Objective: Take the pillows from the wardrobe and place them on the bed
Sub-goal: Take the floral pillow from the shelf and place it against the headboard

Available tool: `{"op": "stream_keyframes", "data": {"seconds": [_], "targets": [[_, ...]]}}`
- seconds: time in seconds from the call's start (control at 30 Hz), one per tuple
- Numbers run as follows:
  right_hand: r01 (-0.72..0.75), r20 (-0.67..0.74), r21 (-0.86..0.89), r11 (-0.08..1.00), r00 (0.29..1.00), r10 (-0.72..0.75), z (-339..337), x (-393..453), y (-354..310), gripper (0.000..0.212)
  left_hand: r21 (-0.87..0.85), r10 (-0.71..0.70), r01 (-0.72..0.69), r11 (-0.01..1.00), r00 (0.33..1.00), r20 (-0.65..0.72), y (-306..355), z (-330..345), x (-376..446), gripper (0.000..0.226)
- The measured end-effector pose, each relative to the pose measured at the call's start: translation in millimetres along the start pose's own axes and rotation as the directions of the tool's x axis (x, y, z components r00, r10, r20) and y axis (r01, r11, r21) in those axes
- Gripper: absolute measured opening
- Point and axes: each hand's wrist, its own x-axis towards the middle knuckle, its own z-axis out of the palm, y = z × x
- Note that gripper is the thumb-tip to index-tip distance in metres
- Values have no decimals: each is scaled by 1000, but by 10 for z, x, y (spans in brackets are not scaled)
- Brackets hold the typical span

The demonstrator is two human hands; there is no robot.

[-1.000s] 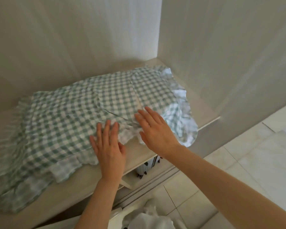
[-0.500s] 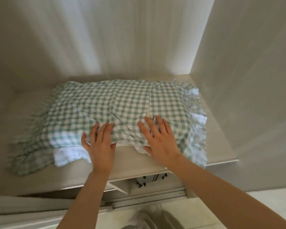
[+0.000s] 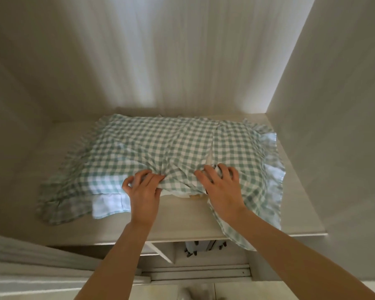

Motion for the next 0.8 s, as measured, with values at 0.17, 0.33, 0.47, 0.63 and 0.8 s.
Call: {"op": "stream_keyframes", "data": {"seconds": [0.17, 0.33, 0.47, 0.63, 0.8], "targets": [[16, -161, 112, 994, 987, 2, -273, 108, 162, 37, -72, 52, -61, 995, 991, -120, 111, -197, 109, 24], [32, -273, 120, 992, 962, 2, -810, 389, 331, 36, -98, 114, -141, 985, 964, -239, 288, -622, 515, 23], [39, -326, 166, 985, 945, 18, -1326, 555, 466, 35, -50, 185, -212, 976, 929, -322, 484, -968, 834, 20], [11, -343, 295, 955, 934, 95, -1798, 601, 645, 22, 11, 252, -264, 964, 906, -341, 712, -1322, 1086, 23], [-4, -383, 175, 985, 921, 72, -1869, 650, 575, 35, 5, 141, -142, 990, 976, -164, 741, -1247, 1322, 23]]}}
